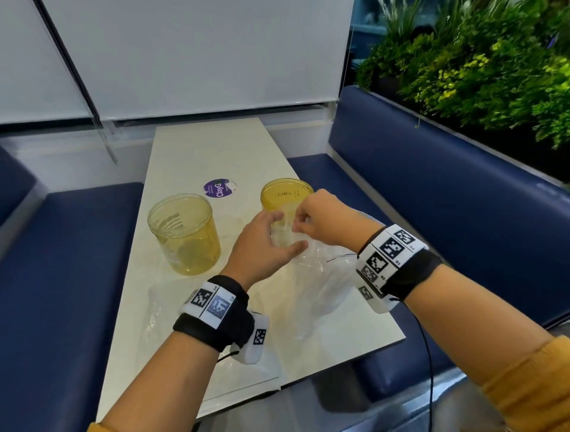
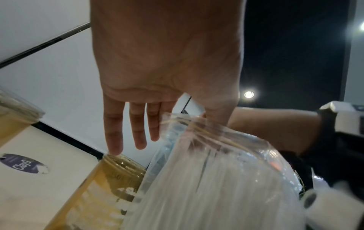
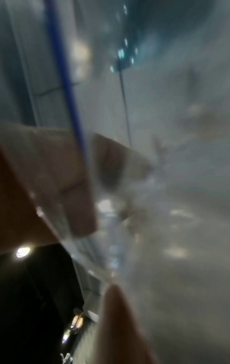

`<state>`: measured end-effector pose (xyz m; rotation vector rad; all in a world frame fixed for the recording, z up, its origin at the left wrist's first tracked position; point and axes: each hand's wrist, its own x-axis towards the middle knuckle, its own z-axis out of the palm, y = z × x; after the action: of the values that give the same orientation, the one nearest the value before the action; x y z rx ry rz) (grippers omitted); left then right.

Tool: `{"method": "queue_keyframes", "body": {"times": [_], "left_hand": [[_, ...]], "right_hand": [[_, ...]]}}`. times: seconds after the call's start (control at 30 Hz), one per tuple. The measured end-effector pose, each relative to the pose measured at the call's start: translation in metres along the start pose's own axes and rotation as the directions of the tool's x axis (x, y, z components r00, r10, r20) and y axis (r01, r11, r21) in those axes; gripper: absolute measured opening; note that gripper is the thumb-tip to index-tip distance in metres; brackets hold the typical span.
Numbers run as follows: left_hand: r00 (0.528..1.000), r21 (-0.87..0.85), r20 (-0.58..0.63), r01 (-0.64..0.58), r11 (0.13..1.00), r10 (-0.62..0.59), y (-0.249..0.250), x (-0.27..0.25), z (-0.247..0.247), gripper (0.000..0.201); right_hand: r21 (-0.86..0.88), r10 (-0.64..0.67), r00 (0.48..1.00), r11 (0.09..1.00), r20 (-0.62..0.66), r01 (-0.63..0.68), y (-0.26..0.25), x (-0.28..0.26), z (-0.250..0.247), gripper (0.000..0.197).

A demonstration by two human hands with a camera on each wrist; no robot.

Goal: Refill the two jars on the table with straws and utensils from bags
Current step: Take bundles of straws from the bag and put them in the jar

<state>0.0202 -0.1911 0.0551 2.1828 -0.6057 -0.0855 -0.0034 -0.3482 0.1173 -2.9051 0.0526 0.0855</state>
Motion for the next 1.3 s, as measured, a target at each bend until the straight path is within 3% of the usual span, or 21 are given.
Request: {"method": "queue_keyframes", "body": {"times": [0.1,0.2,0.3,0.37,0.43,0.5,0.53,0.6,0.77,0.87,0.93,1.07,1.2,1.3], "left_hand": [[1.0,0.019,-0.002,0.028,0.999,-0.028,-0.003,0.001,0.003,0.092],[0.999,-0.027,-0.025,0.044,0.999,-0.044,0.0,0.003,0.009,0.091],[0.994,-0.046,-0.108,0.022,0.999,-0.027,0.002,0.011,0.02,0.071],[0.978,-0.06,-0.204,0.026,0.998,-0.038,0.0,0.017,0.027,0.045],[0.96,-0.168,-0.273,0.013,0.986,-0.06,0.0,0.018,0.029,0.03],[0.952,-0.196,-0.303,-0.023,0.98,-0.038,-0.002,0.018,0.029,0.023],[0.95,-0.18,-0.311,-0.053,0.982,-0.005,-0.003,0.019,0.029,0.016],[0.95,-0.15,-0.313,-0.057,0.987,0.007,-0.005,0.021,0.026,0.011],[0.96,-0.11,-0.27,0.05,0.993,-0.078,-0.009,0.021,0.014,0.026],[0.963,-0.186,-0.247,0.063,0.981,-0.109,-0.015,0.016,0.007,0.017],[0.962,-0.221,-0.248,0.061,0.973,-0.116,-0.02,0.014,0.003,0.025],[0.958,-0.205,-0.244,0.102,0.973,-0.151,-0.033,0.012,-0.005,0.058],[0.955,-0.118,-0.265,0.108,0.987,-0.136,-0.048,0.011,-0.014,0.056],[0.952,-0.048,-0.261,0.152,0.987,-0.159,-0.058,0.008,-0.022,0.052]], "right_hand": [[0.051,-0.059,0.993,0.997,-0.102,0.064,-0.006,0.0,-0.014,0.021],[0.099,-0.121,0.975,0.985,-0.184,0.141,-0.018,-0.002,-0.029,0.021],[0.148,-0.17,0.958,0.967,-0.231,0.207,-0.03,-0.003,-0.037,0.022],[0.209,-0.174,0.943,0.948,-0.285,0.238,-0.035,-0.004,-0.034,0.023],[0.396,-0.085,0.929,0.888,-0.361,0.236,-0.036,-0.004,-0.024,0.036],[0.504,0.042,0.933,0.85,-0.358,0.155,-0.036,-0.002,-0.009,0.062],[0.474,0.07,0.941,0.875,-0.331,0.101,-0.037,-0.001,0.0,0.068],[0.373,0.07,0.944,0.926,-0.324,0.059,-0.039,0.003,0.018,0.058],[0.208,-0.069,0.919,0.965,-0.389,0.161,-0.048,0.009,0.035,0.04],[0.219,-0.083,0.921,0.96,-0.381,0.177,-0.053,0.011,0.022,0.038],[0.232,-0.086,0.909,0.953,-0.408,0.194,-0.053,0.013,0.003,0.041],[0.292,-0.075,0.813,0.911,-0.577,0.291,-0.052,0.024,-0.061,0.048],[0.312,-0.035,0.695,0.877,-0.718,0.366,-0.042,0.045,-0.119,0.05],[0.286,0.005,0.618,0.889,-0.786,0.357,-0.026,0.065,-0.135,0.047]]}}
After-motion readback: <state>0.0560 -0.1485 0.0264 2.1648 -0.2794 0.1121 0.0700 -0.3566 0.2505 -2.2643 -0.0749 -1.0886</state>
